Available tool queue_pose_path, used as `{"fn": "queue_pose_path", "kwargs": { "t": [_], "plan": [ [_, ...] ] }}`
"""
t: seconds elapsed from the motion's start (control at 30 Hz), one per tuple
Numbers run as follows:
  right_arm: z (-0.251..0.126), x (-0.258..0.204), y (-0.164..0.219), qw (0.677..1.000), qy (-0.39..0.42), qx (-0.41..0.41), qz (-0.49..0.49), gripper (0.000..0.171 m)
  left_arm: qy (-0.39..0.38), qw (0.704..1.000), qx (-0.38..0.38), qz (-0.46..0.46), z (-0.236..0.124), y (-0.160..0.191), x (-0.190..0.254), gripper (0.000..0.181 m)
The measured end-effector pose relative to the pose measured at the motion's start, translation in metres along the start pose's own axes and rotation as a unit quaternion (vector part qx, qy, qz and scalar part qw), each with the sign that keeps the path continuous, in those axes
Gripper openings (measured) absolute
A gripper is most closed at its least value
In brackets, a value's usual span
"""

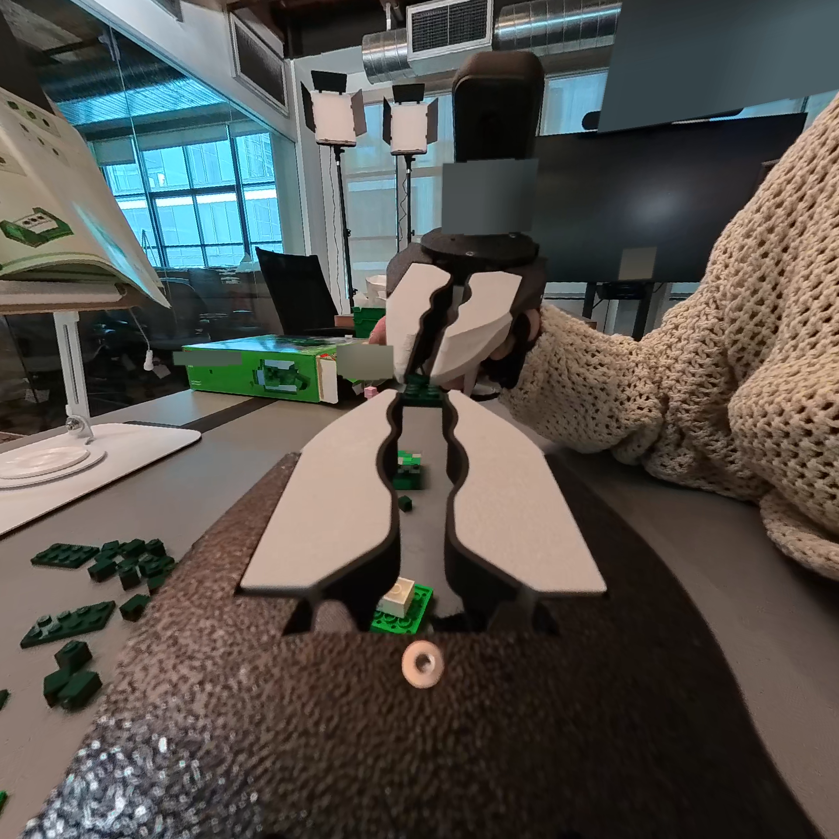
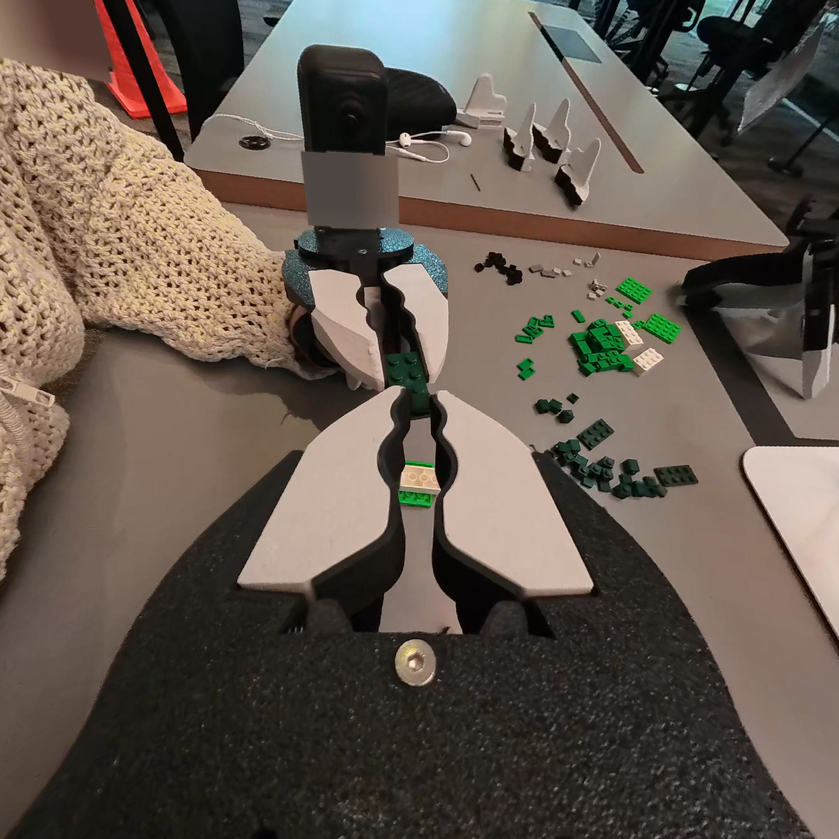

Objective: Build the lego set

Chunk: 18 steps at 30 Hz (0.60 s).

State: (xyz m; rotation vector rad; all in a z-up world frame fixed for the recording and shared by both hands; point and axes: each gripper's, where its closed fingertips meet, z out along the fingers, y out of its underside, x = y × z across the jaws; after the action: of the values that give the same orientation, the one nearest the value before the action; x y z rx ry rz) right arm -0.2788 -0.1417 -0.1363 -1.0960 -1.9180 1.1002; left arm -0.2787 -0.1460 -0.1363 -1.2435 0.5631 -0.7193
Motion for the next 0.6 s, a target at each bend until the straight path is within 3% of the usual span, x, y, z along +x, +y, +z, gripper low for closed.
{"fn": "queue_pose_path", "kwargs": {
  "t": [0.6],
  "plan": [
    [-0.0035,-0.0106,-0.0014,0.999,-0.03,0.002,-0.019,0.008,0.016,1.0,0.002,-0.005,0.0006,-0.0001,0.0044,0.016]
  ]
}}
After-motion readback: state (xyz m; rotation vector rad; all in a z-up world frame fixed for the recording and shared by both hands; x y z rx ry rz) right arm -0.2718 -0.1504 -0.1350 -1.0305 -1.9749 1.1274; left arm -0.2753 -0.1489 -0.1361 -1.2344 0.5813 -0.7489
